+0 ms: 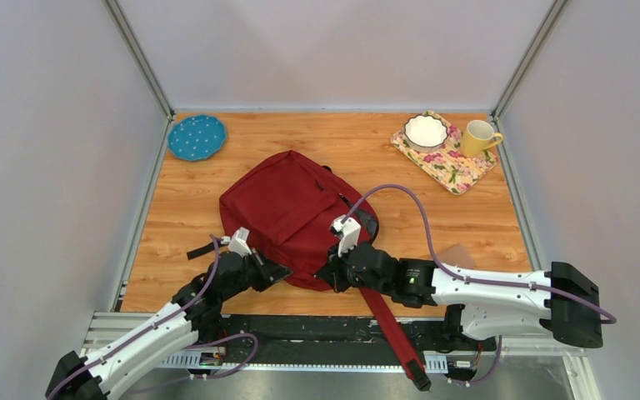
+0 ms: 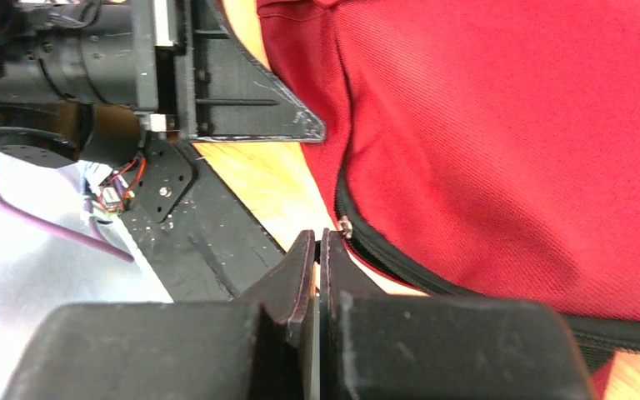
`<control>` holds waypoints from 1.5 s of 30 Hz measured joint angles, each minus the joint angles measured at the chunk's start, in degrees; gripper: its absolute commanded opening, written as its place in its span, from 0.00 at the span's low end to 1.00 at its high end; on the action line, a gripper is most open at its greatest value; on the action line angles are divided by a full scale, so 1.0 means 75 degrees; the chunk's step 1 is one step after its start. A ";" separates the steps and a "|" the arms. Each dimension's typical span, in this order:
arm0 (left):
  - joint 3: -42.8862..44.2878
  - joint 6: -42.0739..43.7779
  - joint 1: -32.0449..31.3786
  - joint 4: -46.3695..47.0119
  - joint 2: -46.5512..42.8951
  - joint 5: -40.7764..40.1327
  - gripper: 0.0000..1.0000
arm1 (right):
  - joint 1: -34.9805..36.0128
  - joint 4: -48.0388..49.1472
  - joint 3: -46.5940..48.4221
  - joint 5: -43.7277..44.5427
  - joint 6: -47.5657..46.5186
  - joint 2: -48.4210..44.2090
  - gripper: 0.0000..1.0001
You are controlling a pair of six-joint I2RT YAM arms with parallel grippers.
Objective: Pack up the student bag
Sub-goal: Zip the student bag at the center of the board.
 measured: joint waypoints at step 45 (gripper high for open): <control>0.2209 0.3448 -0.0009 -0.4258 -0.1495 -0.1865 0.72 | -0.0423 -0.1037 -0.0583 0.1163 -0.0125 -0.1545 0.00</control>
